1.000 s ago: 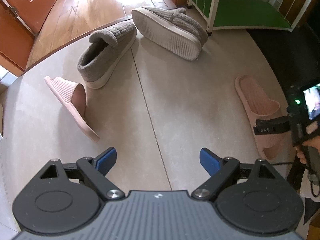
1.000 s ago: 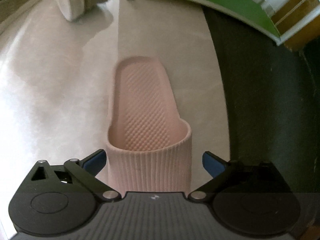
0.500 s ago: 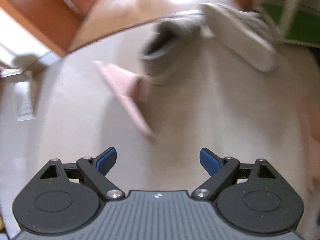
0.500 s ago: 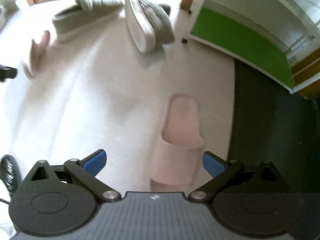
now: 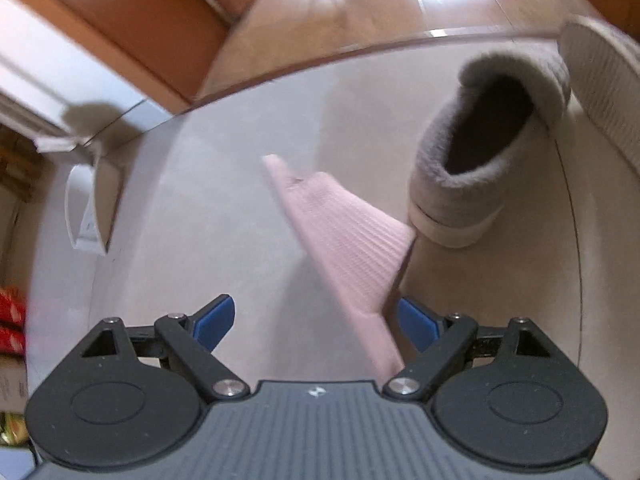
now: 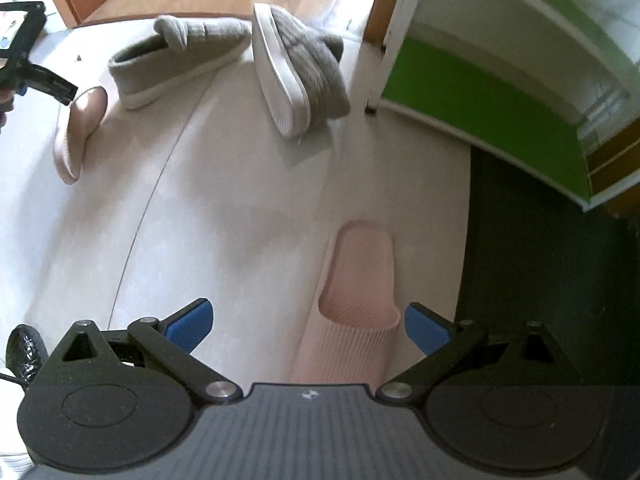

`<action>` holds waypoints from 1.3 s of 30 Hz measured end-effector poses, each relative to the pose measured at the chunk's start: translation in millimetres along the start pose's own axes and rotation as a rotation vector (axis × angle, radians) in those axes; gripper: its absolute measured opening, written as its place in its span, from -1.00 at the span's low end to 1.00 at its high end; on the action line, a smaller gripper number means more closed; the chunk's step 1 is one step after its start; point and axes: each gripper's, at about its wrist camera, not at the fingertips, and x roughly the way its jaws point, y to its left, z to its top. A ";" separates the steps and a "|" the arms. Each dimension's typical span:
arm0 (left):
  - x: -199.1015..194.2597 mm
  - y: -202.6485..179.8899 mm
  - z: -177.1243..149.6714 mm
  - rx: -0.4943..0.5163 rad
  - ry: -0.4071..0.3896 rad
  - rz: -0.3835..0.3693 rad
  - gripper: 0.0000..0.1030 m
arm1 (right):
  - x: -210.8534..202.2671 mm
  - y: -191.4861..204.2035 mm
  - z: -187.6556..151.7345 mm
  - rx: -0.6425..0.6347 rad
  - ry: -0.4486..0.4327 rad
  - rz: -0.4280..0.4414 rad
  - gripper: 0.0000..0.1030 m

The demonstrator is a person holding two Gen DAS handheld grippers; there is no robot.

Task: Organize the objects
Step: 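Carry the pink slipper and set it on the floor, open right gripper, then grasp the pink slipper beside the grey slipper with the left gripper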

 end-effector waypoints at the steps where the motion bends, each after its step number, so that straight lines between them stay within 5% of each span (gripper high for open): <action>1: 6.7 -4.0 2.7 0.018 0.010 0.022 0.69 | 1.5 0.2 -0.5 0.000 0.008 0.002 1.00; 8: 26.9 -14.3 13.7 0.061 0.000 0.074 0.66 | -2.7 4.2 -2.9 -0.025 0.006 -0.012 1.00; 11: 29.2 -4.4 15.0 -0.014 0.012 0.036 0.58 | -3.3 4.5 -2.6 -0.021 0.011 -0.015 1.00; 14: 27.1 5.1 12.5 -0.071 0.008 -0.011 -0.02 | -4.1 3.3 -4.1 -0.008 0.021 -0.015 1.00; 20: 23.1 15.1 6.0 -0.156 0.015 -0.037 -0.25 | -5.5 5.6 -7.4 -0.006 0.023 -0.016 1.00; 24: 12.6 22.6 -3.9 -0.205 0.024 -0.076 -0.90 | -12.1 7.6 -6.5 -0.024 -0.011 -0.026 1.00; 39: -31.6 22.7 -40.5 -0.195 -0.016 -0.096 -0.95 | -31.2 3.0 -4.4 0.013 -0.046 0.004 1.00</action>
